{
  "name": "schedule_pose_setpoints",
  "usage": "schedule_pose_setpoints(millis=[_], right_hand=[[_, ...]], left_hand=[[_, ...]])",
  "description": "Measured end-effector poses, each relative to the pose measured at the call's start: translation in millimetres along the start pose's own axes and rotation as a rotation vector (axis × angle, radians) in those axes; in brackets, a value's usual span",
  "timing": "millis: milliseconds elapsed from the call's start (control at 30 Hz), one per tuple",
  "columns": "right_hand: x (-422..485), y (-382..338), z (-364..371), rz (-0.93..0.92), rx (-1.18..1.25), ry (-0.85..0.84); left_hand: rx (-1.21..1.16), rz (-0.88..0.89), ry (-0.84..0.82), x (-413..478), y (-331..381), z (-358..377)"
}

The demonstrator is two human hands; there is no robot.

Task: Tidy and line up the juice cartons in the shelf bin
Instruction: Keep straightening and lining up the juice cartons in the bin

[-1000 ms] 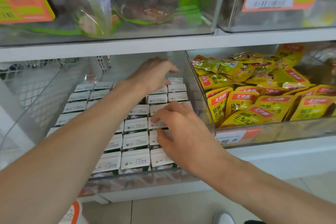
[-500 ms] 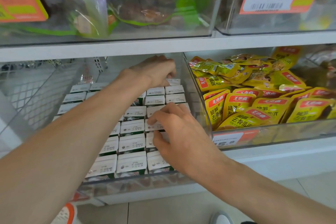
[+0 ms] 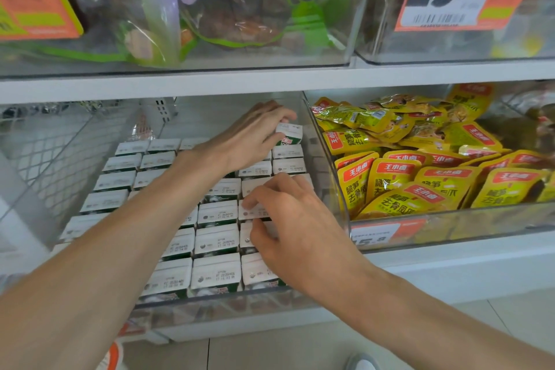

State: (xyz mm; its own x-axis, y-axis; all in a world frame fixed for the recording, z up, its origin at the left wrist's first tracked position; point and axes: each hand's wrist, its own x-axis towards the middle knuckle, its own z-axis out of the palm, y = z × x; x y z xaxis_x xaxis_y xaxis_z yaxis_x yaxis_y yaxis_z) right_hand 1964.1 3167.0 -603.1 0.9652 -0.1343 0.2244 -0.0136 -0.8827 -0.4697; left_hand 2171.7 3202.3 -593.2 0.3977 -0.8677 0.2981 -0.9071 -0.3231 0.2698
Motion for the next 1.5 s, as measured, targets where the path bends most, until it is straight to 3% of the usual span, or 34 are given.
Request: schedule_pose_setpoints(millis=[167,367,500,567,800,933,1033,1233,1500], right_hand=[[-0.3,0.3,0.4,-0.005,-0.003,0.004],[0.0,1.2,0.7,0.003,0.002,0.0],[0.2,-0.5,-0.8,0.02,-0.001,-0.016],[0.3,-0.3,-2.2,0.028,-0.013,-0.032],[8.7,0.5,-9.4,0.17,0.243,0.018],[14.4,-8.0,-3.5,0.173,0.639,-0.048],[16.5,-11.9,1.3,0.177,0.788,-0.067],[18.3,-10.3,3.4,0.236,0.892,-0.073],[19.8,-11.0,1.8,0.236,0.966,0.029]], left_hand=[[-0.083,-0.033,0.044,-5.3,3.4,1.2],[-0.307,-0.14,0.299,-6.2,14.3,-11.8],[-0.5,-0.193,0.557,-32.3,31.7,-18.3],[-0.568,-0.223,0.597,-51.6,41.4,-25.4],[-0.741,-0.485,0.654,-130.2,50.7,-57.1],[-0.904,-0.724,0.612,-155.6,57.1,-60.6],[-1.061,-0.86,0.57,-165.5,58.4,-64.3],[-1.297,-0.883,0.605,-173.0,63.6,-65.9],[-1.401,-0.794,0.452,-176.4,66.3,-59.1]])
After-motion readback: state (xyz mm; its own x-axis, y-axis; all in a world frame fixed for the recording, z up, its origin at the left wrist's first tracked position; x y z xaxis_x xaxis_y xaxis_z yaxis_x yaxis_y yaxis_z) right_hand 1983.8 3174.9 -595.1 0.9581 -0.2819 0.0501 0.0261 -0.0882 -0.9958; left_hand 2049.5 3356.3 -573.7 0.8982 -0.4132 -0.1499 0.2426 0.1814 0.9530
